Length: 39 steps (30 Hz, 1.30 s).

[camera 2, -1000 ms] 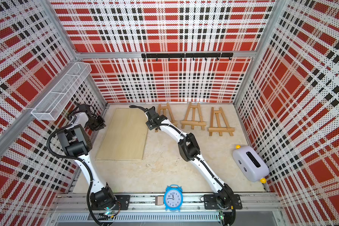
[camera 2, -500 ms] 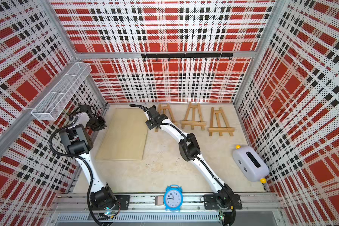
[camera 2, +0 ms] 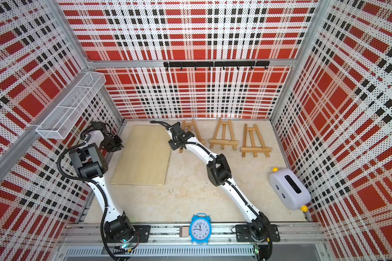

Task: Disassemble the easel
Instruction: Adjust the drawing board.

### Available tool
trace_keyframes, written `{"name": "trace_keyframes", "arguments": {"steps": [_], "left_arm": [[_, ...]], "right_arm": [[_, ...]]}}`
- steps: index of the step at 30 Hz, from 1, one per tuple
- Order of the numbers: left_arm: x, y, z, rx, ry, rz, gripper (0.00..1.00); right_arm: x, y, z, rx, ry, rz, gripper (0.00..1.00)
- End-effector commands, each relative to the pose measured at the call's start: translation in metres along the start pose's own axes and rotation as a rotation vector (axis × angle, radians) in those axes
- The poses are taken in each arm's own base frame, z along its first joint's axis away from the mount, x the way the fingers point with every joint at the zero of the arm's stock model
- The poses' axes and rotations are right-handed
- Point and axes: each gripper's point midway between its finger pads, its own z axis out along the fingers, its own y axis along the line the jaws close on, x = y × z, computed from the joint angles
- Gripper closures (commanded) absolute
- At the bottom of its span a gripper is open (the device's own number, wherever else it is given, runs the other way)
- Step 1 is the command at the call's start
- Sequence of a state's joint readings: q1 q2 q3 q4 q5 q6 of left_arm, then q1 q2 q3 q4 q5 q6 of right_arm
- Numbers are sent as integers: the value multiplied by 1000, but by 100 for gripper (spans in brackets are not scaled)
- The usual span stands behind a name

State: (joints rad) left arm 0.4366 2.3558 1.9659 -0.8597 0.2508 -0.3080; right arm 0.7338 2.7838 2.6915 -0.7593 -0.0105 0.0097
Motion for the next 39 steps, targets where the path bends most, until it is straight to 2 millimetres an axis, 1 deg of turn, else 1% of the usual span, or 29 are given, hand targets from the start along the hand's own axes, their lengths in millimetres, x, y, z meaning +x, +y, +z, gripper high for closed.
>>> {"name": "trace_keyframes", "arguments": {"steps": [1, 4, 7, 10, 13, 21, 24, 29, 33, 36, 39], "left_arm": [[0, -4, 4, 2, 12, 7, 77], [0, -2, 5, -4, 19, 8, 77], [1, 0, 6, -10, 22, 9, 77], [2, 1, 7, -17, 28, 11, 77], [4, 1, 9, -18, 35, 11, 77], [9, -2, 15, -19, 49, 21, 77], [9, -4, 15, -16, 50, 25, 77], [9, -6, 13, -11, 48, 27, 77], [10, -7, 13, -8, 52, 31, 77], [11, -7, 12, -9, 53, 31, 77], [12, -7, 12, -10, 56, 31, 77]], "right_arm": [[45, 18, 20, -40, 137, -31, 74], [51, 14, 19, -16, 159, -51, 75], [55, 11, 17, 25, 179, -117, 76], [62, 12, 18, 44, 204, -188, 77], [64, 14, 19, 32, 208, -188, 78], [58, 30, 16, -22, 189, -187, 78], [59, 36, 14, -43, 195, -189, 79], [76, 49, 16, -68, 246, -222, 80], [85, 53, 18, -71, 271, -239, 80], [82, 54, 17, -66, 261, -242, 79], [73, 53, 16, -55, 234, -244, 79]]}}
